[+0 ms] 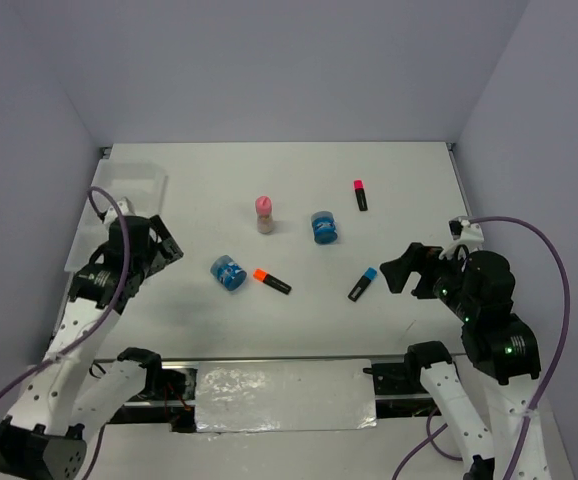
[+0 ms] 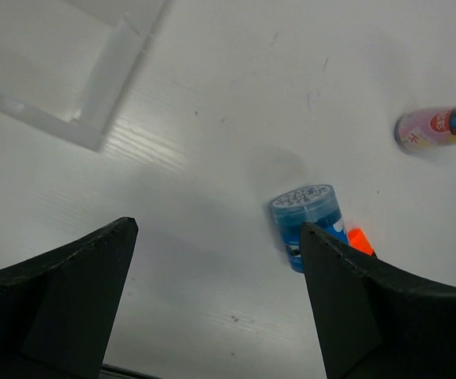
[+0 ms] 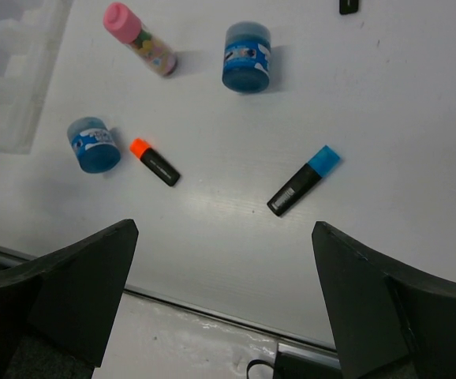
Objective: Sort the stationery into containers
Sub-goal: Pick up the stationery from the center of the board.
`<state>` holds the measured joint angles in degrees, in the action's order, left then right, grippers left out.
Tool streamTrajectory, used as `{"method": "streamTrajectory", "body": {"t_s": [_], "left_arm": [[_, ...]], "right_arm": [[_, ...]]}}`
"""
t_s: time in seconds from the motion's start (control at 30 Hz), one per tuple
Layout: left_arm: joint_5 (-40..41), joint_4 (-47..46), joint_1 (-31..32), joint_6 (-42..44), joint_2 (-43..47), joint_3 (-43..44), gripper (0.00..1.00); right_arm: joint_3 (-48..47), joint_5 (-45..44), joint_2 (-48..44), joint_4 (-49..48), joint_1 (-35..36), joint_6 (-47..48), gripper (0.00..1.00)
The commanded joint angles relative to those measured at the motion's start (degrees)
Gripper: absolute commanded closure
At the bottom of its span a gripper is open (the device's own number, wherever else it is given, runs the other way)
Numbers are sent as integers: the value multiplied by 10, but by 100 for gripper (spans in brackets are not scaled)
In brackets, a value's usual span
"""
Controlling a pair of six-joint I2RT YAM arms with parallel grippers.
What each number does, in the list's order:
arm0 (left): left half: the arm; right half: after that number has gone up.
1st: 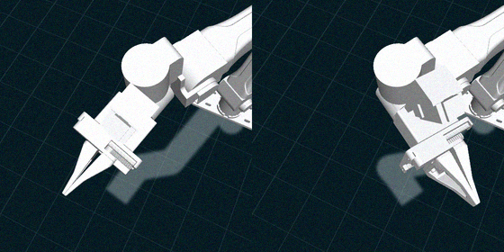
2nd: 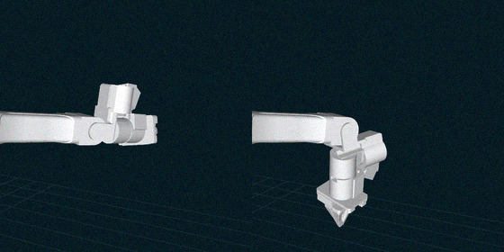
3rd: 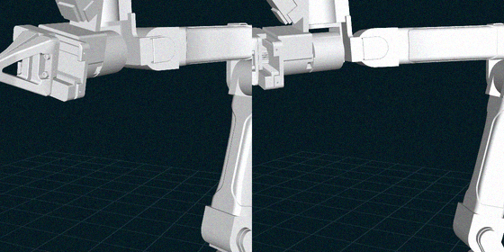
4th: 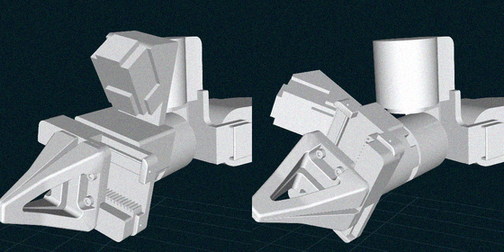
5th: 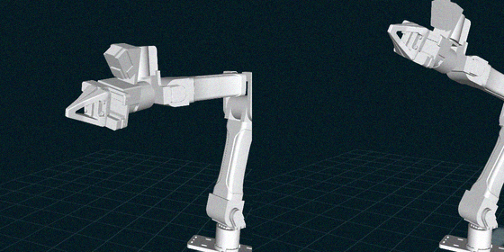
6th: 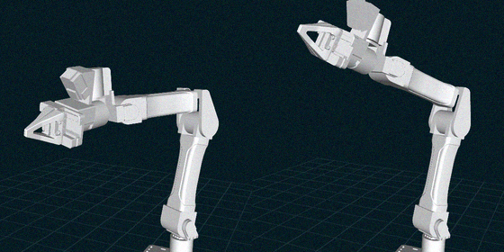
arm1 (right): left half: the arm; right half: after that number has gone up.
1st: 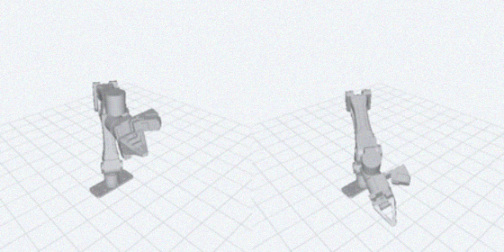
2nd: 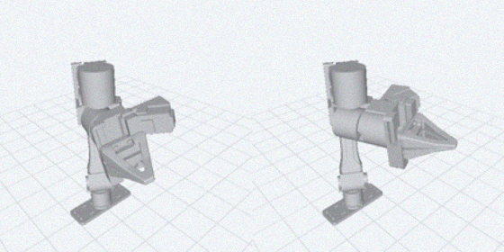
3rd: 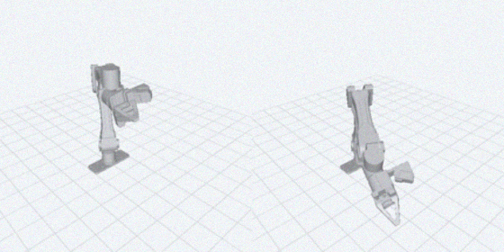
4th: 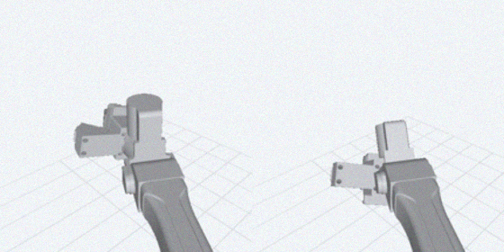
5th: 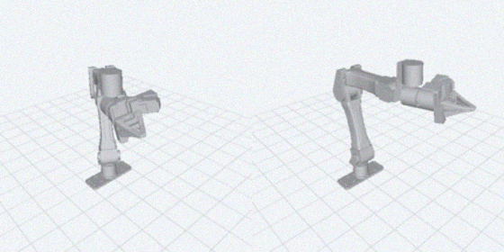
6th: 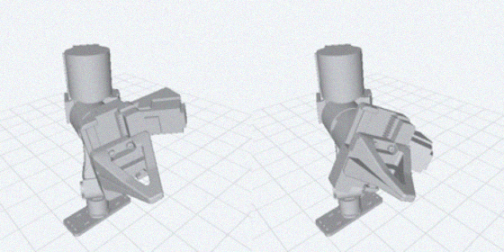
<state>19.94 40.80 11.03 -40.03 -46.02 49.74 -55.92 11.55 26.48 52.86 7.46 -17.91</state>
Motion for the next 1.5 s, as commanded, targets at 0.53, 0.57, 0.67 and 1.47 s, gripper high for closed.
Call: {"method": "streamTrajectory", "body": {"t_s": [0.53, 0.57, 0.67, 1.47], "left_arm": [[141, 46, 298, -344, -307, 106, 1], [146, 46, 298, -345, -314, 107, 1], [162, 39, 298, -348, -336, 110, 1], [142, -82, 276, -326, -454, 36, 15]], "right_arm": [[50, 52, 13, -22, -2, 32, 0], [52, 53, 11, -22, -2, 31, 0], [63, 60, 8, -30, -1, 31, 0], [73, 92, 31, -52, 3, 39, 0]]}}
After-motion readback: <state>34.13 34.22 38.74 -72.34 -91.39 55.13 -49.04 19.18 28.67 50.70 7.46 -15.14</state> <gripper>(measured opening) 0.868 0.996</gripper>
